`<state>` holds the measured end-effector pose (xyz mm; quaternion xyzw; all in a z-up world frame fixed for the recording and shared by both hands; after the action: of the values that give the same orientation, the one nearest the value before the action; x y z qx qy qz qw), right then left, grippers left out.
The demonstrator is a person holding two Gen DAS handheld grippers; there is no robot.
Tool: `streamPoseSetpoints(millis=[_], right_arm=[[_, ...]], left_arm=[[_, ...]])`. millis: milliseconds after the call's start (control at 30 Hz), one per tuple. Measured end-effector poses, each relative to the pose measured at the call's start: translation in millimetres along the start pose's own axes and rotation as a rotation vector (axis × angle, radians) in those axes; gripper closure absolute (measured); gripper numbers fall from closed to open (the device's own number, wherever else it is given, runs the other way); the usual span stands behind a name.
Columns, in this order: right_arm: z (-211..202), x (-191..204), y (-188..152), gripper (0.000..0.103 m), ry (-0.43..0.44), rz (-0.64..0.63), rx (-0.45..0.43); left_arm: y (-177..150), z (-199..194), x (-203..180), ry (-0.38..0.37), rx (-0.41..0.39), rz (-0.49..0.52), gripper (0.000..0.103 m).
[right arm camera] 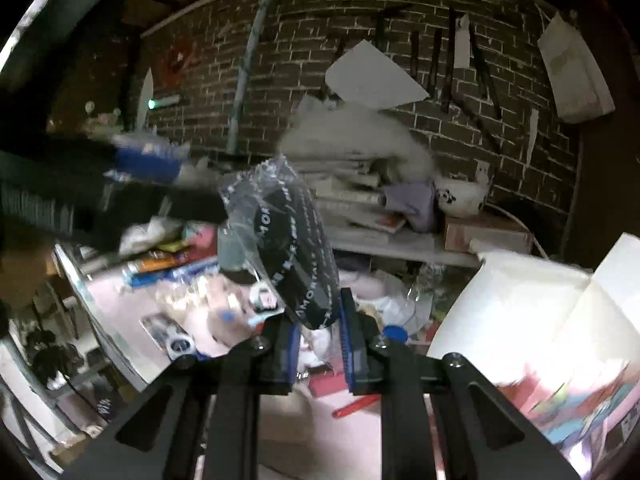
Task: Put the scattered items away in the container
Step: 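Lift the black compact with the right gripper into the pink box and release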
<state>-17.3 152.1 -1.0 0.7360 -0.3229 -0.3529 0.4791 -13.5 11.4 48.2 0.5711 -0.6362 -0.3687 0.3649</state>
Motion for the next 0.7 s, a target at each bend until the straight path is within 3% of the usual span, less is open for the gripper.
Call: streamPoseSetpoints(millis=[133,233,433,567,700], right_arm=[[-17,-38,27,0.088,-0.058,-0.013,0.012],[-21,-76,38,0.088,-0.120,-0.038,0.089],[-2,-134,28,0.088,-0.188,-0.150,0.384],[25,-157,6,0.088,-0.165,-0.199,0.646],[43,-166,-5,0.088,-0.129,-0.219,0.809]], left_arm=[[-2,1,-1,-0.010,0.003,0.001,0.018],[-3,5,-3,-0.018,0.010,0.004,0.018],[-4,12,-8,-0.033,0.015,0.006,0.018],[-5,15,-9,-0.036,0.020,0.006,0.018],[-7,16,-10,-0.043,0.026,0.000,0.018]])
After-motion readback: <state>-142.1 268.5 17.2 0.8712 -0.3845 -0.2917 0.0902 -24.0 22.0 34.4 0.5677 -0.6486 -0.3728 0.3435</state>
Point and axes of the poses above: each gripper's, at about its wrist camera, not at the fingertips, and z roughly the way its jaws point, x to its left, y to its top, the point moved 1 cm from there along z, roughly the way its jaws point, and after that the axes turned 4 degrees about -z, right-handed, at the moved point
